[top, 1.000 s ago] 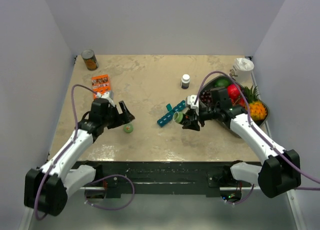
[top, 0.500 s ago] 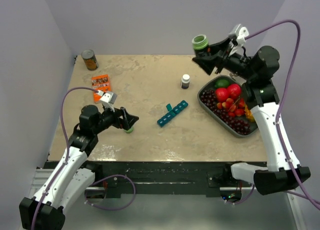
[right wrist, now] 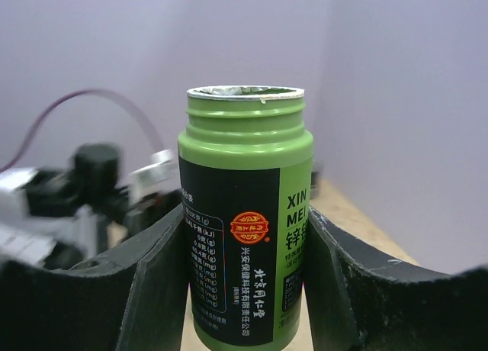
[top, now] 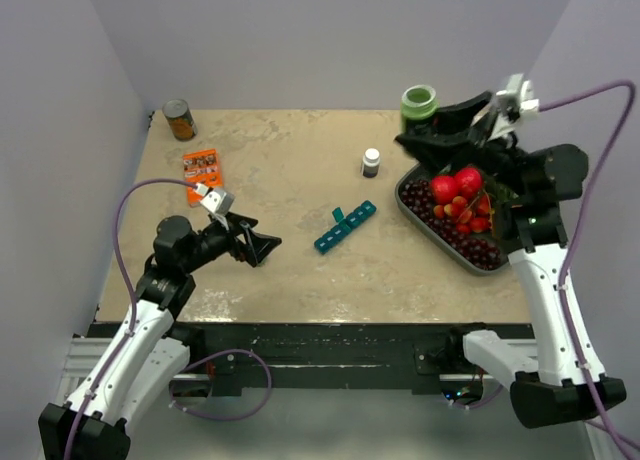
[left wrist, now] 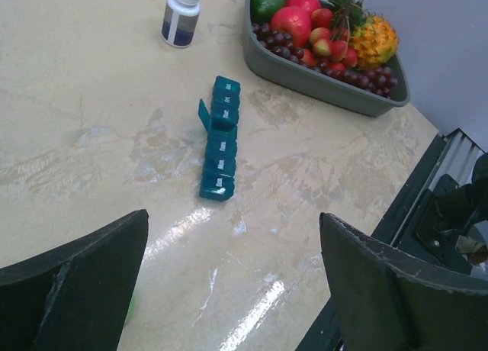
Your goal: Sort the pills into containers
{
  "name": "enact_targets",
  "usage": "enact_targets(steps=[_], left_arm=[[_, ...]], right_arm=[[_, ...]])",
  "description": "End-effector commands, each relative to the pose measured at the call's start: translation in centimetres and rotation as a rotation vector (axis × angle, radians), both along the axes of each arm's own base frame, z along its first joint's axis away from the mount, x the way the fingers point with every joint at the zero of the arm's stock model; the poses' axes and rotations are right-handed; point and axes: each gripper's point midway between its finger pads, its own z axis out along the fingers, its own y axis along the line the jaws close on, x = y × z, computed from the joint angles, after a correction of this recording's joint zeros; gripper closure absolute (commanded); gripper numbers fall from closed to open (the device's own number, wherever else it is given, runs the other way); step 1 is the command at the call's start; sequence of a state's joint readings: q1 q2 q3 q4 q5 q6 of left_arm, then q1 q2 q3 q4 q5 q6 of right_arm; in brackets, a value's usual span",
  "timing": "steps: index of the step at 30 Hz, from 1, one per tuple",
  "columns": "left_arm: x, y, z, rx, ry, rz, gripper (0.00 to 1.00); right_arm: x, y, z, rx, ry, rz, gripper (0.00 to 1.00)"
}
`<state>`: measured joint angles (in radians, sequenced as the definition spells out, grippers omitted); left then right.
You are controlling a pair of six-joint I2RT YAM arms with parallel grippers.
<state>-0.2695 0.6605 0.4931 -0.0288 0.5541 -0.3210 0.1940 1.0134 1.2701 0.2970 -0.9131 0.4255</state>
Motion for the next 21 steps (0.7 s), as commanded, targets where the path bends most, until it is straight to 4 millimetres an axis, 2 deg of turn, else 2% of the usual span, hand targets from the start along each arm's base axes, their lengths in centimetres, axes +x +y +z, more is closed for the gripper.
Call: enact_targets(steps=[1,2,3,4,5,7,8,9,10,12,13,15,18,21], left_arm=[[-0.6,-1.2,2.4,-0.028,-0.148,-0.107,0.01],[-0.6,-1.3,2.5,-0.024,-0.152,-0.118,0.01],[-0.7,-1.3,2.4,0.000,-0.163,-0.132,0.01],[-0.7,-1.3,2.6,0.011,-0.171,-0.138,0.01],[-0.7,-1.3,2.5,0.022,-0.176,-0.140,0.01],[-0.6,-1.1,1.9,0.046,-0.183,-0.137,0.01],[-0.7,-1.2,1.7,0.046,-0.183,-0.142,0.01],[-0.6,-1.3,1.9,0.033,-0.200,-0.144,0.01],[-0.7,-1.4,1.5,0.030,-0.194,-0.145,0.01],[-0.4,-1.3,1.1,0.046,-0.188,-0.139,0.01],[-0.4,-1.3,1.0,0.053,-0.188,-0.135,0.01],[-0.2,-1.4,0.4,0.065,-0.181,-0.138,0.01],[-0.1,-2.2,0.2,0.053,-0.200,-0.162,0.01],[0.3,-3.5,-0.2,0.087,-0.204,-0.181,0.01]], right_arm=[[4.0,-5.6,1.1,0.163,0.087,-0.180,1.00],[1.1,-3.4,1.3,0.142,-0.022,-0.050,1.00],[-2.7,0.4,-0.3,0.093,-0.048,0.128,1.00],[-2.8,0.8,-3.2,-0.007,-0.066,0.094,1.00],[-2.3,0.7,-4.1,-0.025,-0.053,0.068,1.00],[2.7,-3.2,-6.7,-0.095,0.006,-0.183,1.00],[3.7,-3.7,-7.7,-0.111,0.024,-0.178,1.00],[3.6,-3.4,-9.1,-0.140,0.039,-0.122,1.00],[2.3,-2.0,-12.6,-0.236,0.054,0.008,1.00],[1.1,0.2,-16.0,-0.362,0.031,0.097,1.00],[0.9,0.1,-18.7,-0.451,0.003,0.109,1.00],[1.4,-0.1,-20.0,-0.466,0.027,0.102,1.00],[0.8,-0.4,-22.3,-0.509,0.026,0.125,1.00],[0.4,-0.5,-23.1,-0.499,0.050,0.128,1.00]])
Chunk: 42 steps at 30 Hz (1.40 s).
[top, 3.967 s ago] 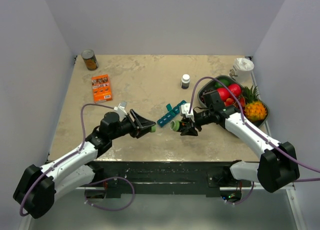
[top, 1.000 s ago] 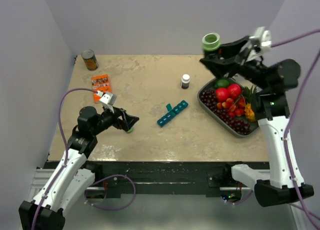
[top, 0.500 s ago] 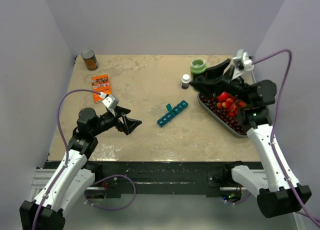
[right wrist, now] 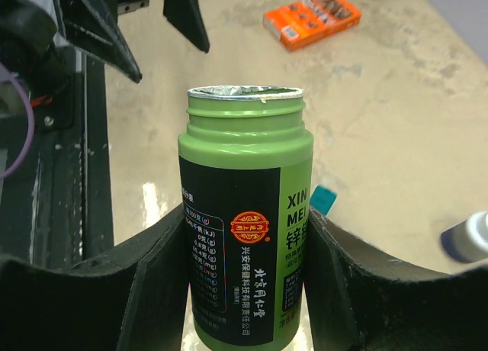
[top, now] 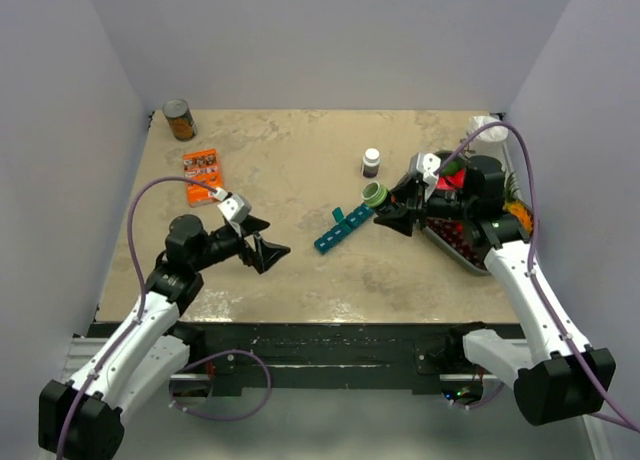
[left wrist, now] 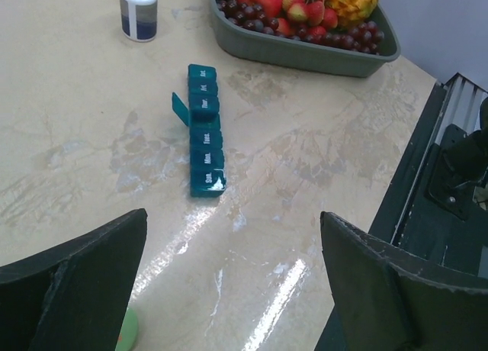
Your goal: Sort the pills into containers
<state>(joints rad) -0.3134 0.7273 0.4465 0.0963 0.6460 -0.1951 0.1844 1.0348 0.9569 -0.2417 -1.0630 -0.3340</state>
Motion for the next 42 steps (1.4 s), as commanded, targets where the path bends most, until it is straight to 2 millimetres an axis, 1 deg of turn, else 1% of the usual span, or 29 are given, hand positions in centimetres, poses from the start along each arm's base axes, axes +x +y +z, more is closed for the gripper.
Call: enact_targets(steps=[1,2,4,5,6,7,8,9,12,13,15,16,17,18,19,22,24,25,27,28,29,30,31,32,34,35,37,38,42], left_arm=[[1.1,-1.9,0.7,0.044,-0.089,-0.026,0.01],[1.4,-2.3,-0.9,0.092,-0.047,-0.029,0.01],[1.9,-3.4,-1.2,0.130,-0.031,-0.030,0.01],[2.2,-3.8,-2.5,0.154,0.016,-0.031,0.01],[2.4,-4.1,-2.8,0.163,0.028,-0.027,0.01],[2.5,-4.3,-3.6,0.174,0.054,-0.027,0.01],[2.5,-4.5,-3.8,0.175,0.059,-0.025,0.01],[2.2,-5.0,-4.3,0.185,0.062,-0.022,0.01],[1.6,-6.7,-5.5,0.227,0.052,-0.028,0.01],[1.5,-7.0,-6.6,0.261,0.070,-0.030,0.01],[1.6,-7.8,-7.3,0.295,0.065,-0.021,0.01],[1.6,-8.0,-8.2,0.314,0.078,-0.022,0.01],[1.7,-8.4,-8.3,0.314,0.068,-0.021,0.01],[1.9,-8.5,-8.5,0.325,0.060,-0.010,0.01],[2.0,-8.6,-9.0,0.338,0.062,-0.006,0.01],[2.8,-9.2,-9.1,0.351,0.037,0.008,0.01],[3.5,-9.9,-8.7,0.356,0.015,0.011,0.02],[3.7,-10.1,-9.6,0.379,0.028,0.009,0.02],[4.6,-10.9,-9.3,0.391,0.017,0.013,0.04],[4.8,-11.2,-10.3,0.412,0.033,0.013,0.04],[5.4,-11.8,-9.8,0.411,0.025,0.020,0.05],[6.0,-11.8,-10.0,0.428,0.020,0.048,0.05],[6.3,-11.9,-10.9,0.455,0.027,0.051,0.06],[6.9,-12.2,-10.6,0.464,0.015,0.075,0.07],[7.4,-12.2,-11.9,0.509,0.033,0.081,0.10],[8.1,-12.6,-11.4,0.512,0.020,0.103,0.12],[8.3,-12.5,-12.7,0.561,0.050,0.100,0.16],[8.7,-12.8,-12.5,0.564,0.046,0.107,0.20],[8.7,-13.2,-13.9,0.602,0.071,0.096,0.27]], right_arm=[[-1.6,-0.5,-1.1,-0.032,-0.065,0.054,1.00],[-1.8,-0.6,-1.3,-0.032,-0.064,0.050,1.00],[-2.3,-1.3,-2.0,-0.045,-0.058,0.035,1.00],[-2.5,-1.5,-2.1,-0.042,-0.054,0.031,1.00],[-2.6,-1.9,-2.8,-0.044,-0.037,0.016,0.98],[-2.9,-2.1,-2.7,-0.042,-0.046,0.006,0.98],[-2.9,-2.4,-2.8,-0.039,-0.048,-0.008,0.98],[-2.9,-2.7,-3.8,-0.039,-0.021,-0.025,0.98],[-3.0,-2.9,-5.1,-0.038,0.002,-0.046,0.98],[-2.9,-3.0,-5.3,-0.042,0.000,-0.055,0.98],[-2.4,-3.1,-5.6,-0.050,0.012,-0.066,0.99],[-2.3,-3.1,-5.7,-0.055,0.019,-0.064,0.99],[-1.8,-3.1,-6.4,-0.062,0.061,-0.056,0.99],[-1.4,-3.0,-5.9,-0.066,0.062,-0.047,0.99],[-1.5,-2.9,-6.7,-0.079,0.103,-0.022,1.00],[-0.9,-2.9,-7.1,-0.099,0.136,0.016,1.00],[-0.4,-3.2,-7.1,-0.098,0.133,-0.002,1.00],[-0.4,-3.3,-7.2,-0.095,0.132,-0.007,1.00],[-0.6,-3.4,-7.0,-0.082,0.126,-0.019,1.00],[-0.6,-3.4,-6.9,-0.078,0.124,-0.023,1.00],[-0.6,-3.6,-6.8,-0.071,0.122,-0.031,1.00],[-0.7,-3.6,-6.6,-0.060,0.123,-0.030,1.00],[-0.6,-3.7,-6.5,-0.059,0.121,-0.034,1.00],[-0.6,-3.8,-6.5,-0.055,0.121,-0.040,1.00],[-0.6,-3.9,-6.4,-0.049,0.123,-0.040,1.00],[-0.5,-4.0,-6.3,-0.047,0.122,-0.042,1.00],[-0.6,-4.1,-6.3,-0.042,0.128,-0.041,1.00],[-0.5,-4.1,-6.3,-0.042,0.128,-0.041,1.00],[-0.4,-4.1,-6.3,-0.040,0.131,-0.041,1.00]])
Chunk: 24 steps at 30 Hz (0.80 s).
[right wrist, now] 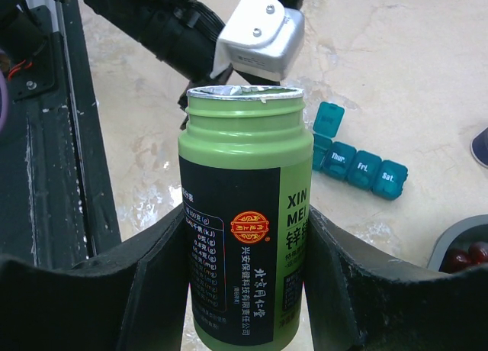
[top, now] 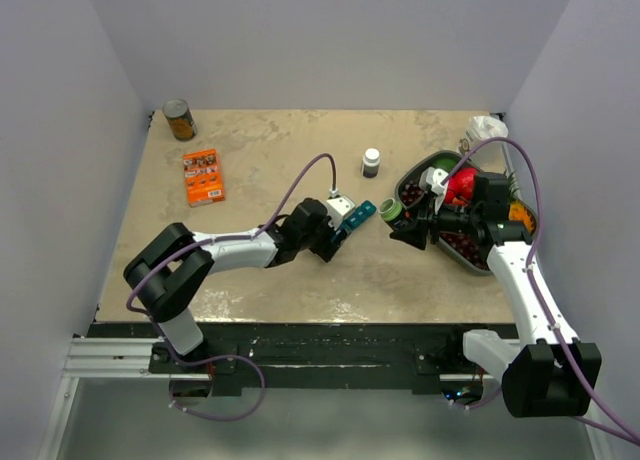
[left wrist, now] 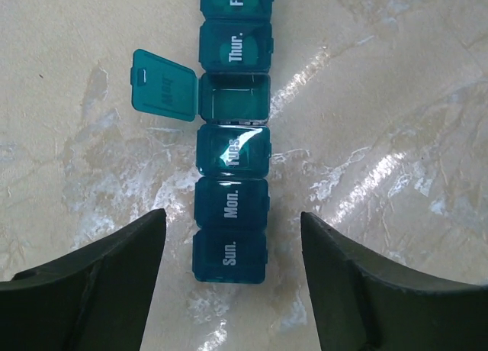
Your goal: Sort the pills into containers
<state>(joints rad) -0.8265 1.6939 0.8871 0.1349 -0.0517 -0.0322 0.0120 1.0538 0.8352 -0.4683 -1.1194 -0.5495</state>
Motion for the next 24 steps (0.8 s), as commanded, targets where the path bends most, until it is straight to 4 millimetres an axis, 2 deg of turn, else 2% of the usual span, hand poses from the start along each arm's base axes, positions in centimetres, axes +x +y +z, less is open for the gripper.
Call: enact_targets(steps=[1,5,10,15,17,18,24], left_arm=[[1.2,-0.7,0.5,0.029,-0.036,0.007,0.28],[1.2,-0.8,-0.5,0.071,-0.029,-0.017,0.38],[0.8,-0.7,-1.5,0.095,-0.008,-0.022,0.45],[0.1,-0.4,-1.7,0.115,0.016,-0.046,0.67],[-0.5,0.3,-2.0,0.134,0.032,-0.046,0.73],[-0.6,0.5,-1.5,0.129,0.026,-0.044,0.73],[-3.1,3.8,-1.8,0.200,0.084,-0.017,0.77]], right_arm=[[0.0,0.3,1.3,0.037,-0.038,0.030,1.00],[0.0,0.3,1.3,0.038,-0.037,0.030,1.00],[-0.1,0.3,1.4,0.044,-0.035,0.034,1.00],[-0.2,0.4,1.4,0.046,-0.035,0.036,1.00],[-0.2,0.4,1.4,0.048,-0.035,0.040,1.00],[-0.2,0.4,1.5,0.047,-0.037,0.040,1.00],[-0.2,0.4,1.3,0.047,-0.035,0.042,1.00]])
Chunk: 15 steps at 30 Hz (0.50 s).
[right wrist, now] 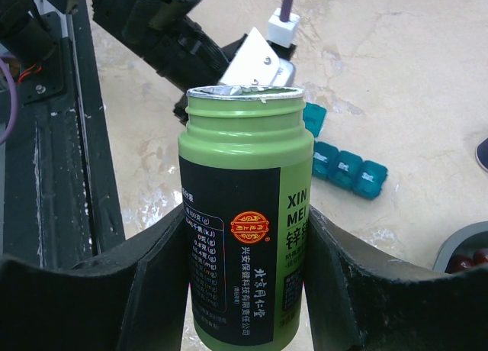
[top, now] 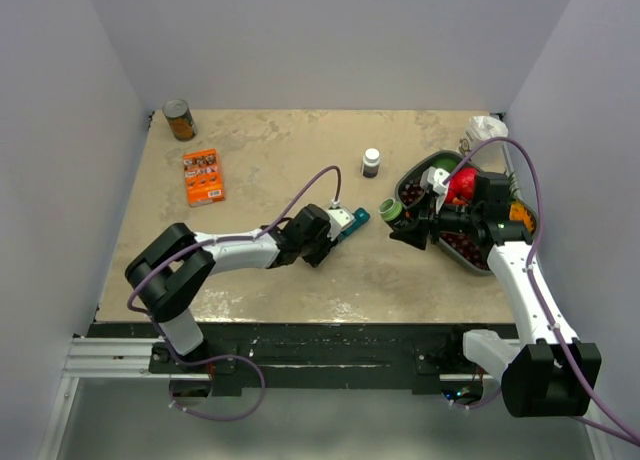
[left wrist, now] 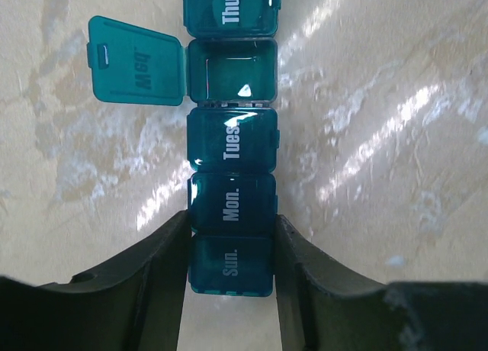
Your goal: Sort the pills into containers
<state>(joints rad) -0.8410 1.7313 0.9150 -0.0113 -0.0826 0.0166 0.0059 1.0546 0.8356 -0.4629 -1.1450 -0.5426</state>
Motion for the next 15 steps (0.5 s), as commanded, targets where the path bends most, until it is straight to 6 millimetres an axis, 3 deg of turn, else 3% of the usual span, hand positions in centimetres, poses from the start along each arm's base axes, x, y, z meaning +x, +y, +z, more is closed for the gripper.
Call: enact_targets(steps=[1,9,15], left_arm=[[-2.0,2.6,0.6,0.057,0.028,0.012,0.78],[-4.3,5.0,0.5,0.067,0.081,0.067,0.74],[-4.8,6.3,0.1,0.087,0.090,0.123,0.56]], right_arm=[[-0.1,0.3,1.0,0.027,-0.035,0.030,1.00],[0.3,-0.4,-0.3,-0.046,-0.061,0.020,1.00],[0.1,-0.5,-0.7,-0.061,-0.063,0.030,1.00]])
